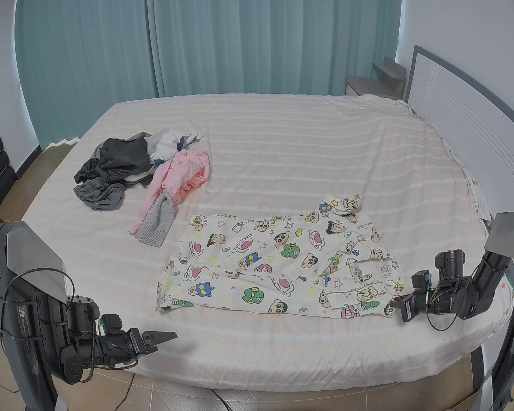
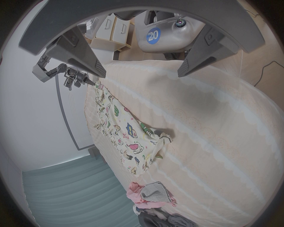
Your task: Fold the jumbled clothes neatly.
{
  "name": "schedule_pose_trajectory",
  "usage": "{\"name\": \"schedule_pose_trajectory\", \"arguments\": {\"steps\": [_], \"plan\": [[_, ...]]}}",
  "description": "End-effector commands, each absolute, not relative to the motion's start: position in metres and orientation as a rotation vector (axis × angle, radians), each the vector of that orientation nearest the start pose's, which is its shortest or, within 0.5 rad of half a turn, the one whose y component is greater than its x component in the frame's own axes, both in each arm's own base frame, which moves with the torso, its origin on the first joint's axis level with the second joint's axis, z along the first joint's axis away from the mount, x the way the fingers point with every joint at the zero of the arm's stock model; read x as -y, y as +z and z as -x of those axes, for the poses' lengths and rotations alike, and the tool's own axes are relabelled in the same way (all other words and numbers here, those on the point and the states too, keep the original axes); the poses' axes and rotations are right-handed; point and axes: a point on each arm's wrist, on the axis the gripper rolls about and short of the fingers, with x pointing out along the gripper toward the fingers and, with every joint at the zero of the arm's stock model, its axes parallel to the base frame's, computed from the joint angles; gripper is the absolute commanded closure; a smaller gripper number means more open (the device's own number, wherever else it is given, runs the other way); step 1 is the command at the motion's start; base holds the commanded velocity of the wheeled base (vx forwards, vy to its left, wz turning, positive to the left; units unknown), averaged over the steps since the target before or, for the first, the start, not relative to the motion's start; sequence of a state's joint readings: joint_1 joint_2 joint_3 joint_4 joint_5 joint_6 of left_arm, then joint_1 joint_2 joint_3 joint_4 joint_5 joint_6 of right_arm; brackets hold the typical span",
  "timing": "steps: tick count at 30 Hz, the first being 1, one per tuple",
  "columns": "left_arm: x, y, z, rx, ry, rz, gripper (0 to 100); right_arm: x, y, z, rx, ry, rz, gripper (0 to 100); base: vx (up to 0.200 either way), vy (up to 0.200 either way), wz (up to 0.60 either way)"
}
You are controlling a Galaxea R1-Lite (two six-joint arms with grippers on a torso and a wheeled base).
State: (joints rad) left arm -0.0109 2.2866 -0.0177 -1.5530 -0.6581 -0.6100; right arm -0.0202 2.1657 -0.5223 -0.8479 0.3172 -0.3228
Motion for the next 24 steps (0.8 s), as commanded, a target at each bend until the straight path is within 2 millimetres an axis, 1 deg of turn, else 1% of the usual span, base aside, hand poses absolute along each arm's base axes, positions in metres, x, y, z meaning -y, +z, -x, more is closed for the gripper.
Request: {"name": "schedule_pose_trajectory", "arguments": {"steps": [1, 6, 7, 8, 9, 10, 13, 16, 17, 19, 20, 22, 23, 24], "plan": [[0.016, -0.019, -0.213, -0.873, -0.414, 0.795, 0, 0.001, -0.004, -0.302, -0.734, 0.398, 0.167, 0, 0.0, 0.0, 0.0], [0.016, -0.019, -0.213, -0.873, -0.414, 0.795, 0, 0.006, 0.005, -0.303, -0.697, 0.379, 0.168, 0, 0.0, 0.0, 0.0], [0.016, -0.019, -0.213, -0.873, -0.414, 0.795, 0, 0.005, 0.014, -0.302, -0.665, 0.375, 0.163, 0, 0.0, 0.0, 0.0], [0.016, -0.019, -0.213, -0.873, -0.414, 0.795, 0, 0.005, 0.014, -0.302, -0.665, 0.375, 0.163, 0, 0.0, 0.0, 0.0], [0.016, -0.019, -0.213, -0.873, -0.414, 0.795, 0, 0.001, 0.021, -0.296, -0.656, 0.378, 0.143, 0, 0.0, 0.0, 0.0], [0.016, -0.019, -0.213, -0.873, -0.414, 0.795, 0, 0.0, 0.023, -0.294, -0.655, 0.377, 0.132, 0, 0.0, 0.0, 0.0], [0.016, -0.019, -0.213, -0.873, -0.414, 0.795, 0, -0.017, 0.031, -0.284, -0.657, 0.394, 0.062, 0, 0.0, 0.0, 0.0], [0.016, -0.019, -0.213, -0.874, -0.415, 0.794, 0, -0.039, 0.046, -0.276, -0.656, 0.397, -0.116, 0, 0.0, 0.0, 0.0], [0.016, -0.02, -0.213, -0.875, -0.414, 0.795, 0, -0.041, 0.047, -0.275, -0.657, 0.398, -0.125, 0, 0.0, 0.0, 0.0], [0.016, -0.019, -0.213, -0.874, -0.415, 0.794, 0, -0.065, 0.053, -0.271, -0.679, 0.392, -0.261, 0, 0.0, 0.0, 0.0], [0.016, -0.02, -0.213, -0.875, -0.413, 0.794, 0, -0.078, 0.052, -0.27, -0.696, 0.368, -0.306, 0, 0.0, 0.0, 0.0], [0.016, -0.019, -0.213, -0.874, -0.413, 0.794, 0, -0.087, 0.051, -0.27, -0.708, 0.346, -0.333, 0, 0.0, 0.0, 0.0], [0.016, -0.019, -0.213, -0.874, -0.413, 0.794, 0, -0.087, 0.051, -0.27, -0.708, 0.346, -0.333, 0, 0.0, 0.0, 0.0], [0.016, -0.02, -0.213, -0.875, -0.413, 0.794, 0, -0.095, 0.046, -0.272, -0.725, 0.326, -0.363, 0, 0.0, 0.0, 0.0]]}}
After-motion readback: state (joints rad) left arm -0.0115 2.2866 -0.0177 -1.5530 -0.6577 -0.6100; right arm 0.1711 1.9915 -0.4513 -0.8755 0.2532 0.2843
